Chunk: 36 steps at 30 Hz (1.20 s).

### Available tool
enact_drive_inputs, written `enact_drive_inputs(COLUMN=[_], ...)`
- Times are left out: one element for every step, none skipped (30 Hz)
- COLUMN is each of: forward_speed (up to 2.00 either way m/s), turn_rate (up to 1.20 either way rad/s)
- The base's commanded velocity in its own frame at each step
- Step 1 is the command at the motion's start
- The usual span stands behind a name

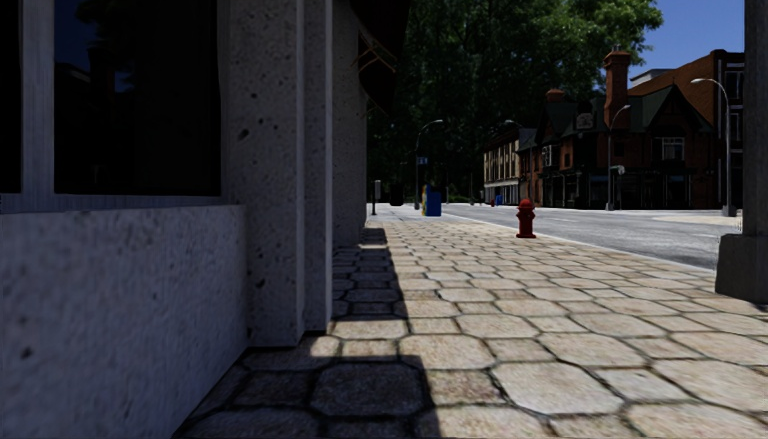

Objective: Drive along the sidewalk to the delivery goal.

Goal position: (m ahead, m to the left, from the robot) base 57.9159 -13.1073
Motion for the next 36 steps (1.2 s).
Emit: enact_drive_inputs(forward_speed=[0.93,0.93,0.93,0.93,0.93,0.94,0.94,0.95,1.13,2.0,2.0,2.0,2.0,2.0,2.0,2.0,2.0,2.0,2.0,2.0,2.0,2.0,2.0,2.0,2.0,2.0,2.0,2.0,2.0,2.0,2.0,2.0,2.0,2.0,2.0,2.0], turn_rate=[-0.55,-0.55,-0.55,-0.55,-0.55,-0.55,-0.54,-0.42,-0.24,0.0,0.0,0.0,0.0,0.0,0.0,0.0,0.0,0.0,0.0,0.0,0.0,0.0,0.0,0.0,0.0,0.0,0.0,0.0,0.0,0.0,0.0,0.0,0.0,0.0,0.0,0.0])
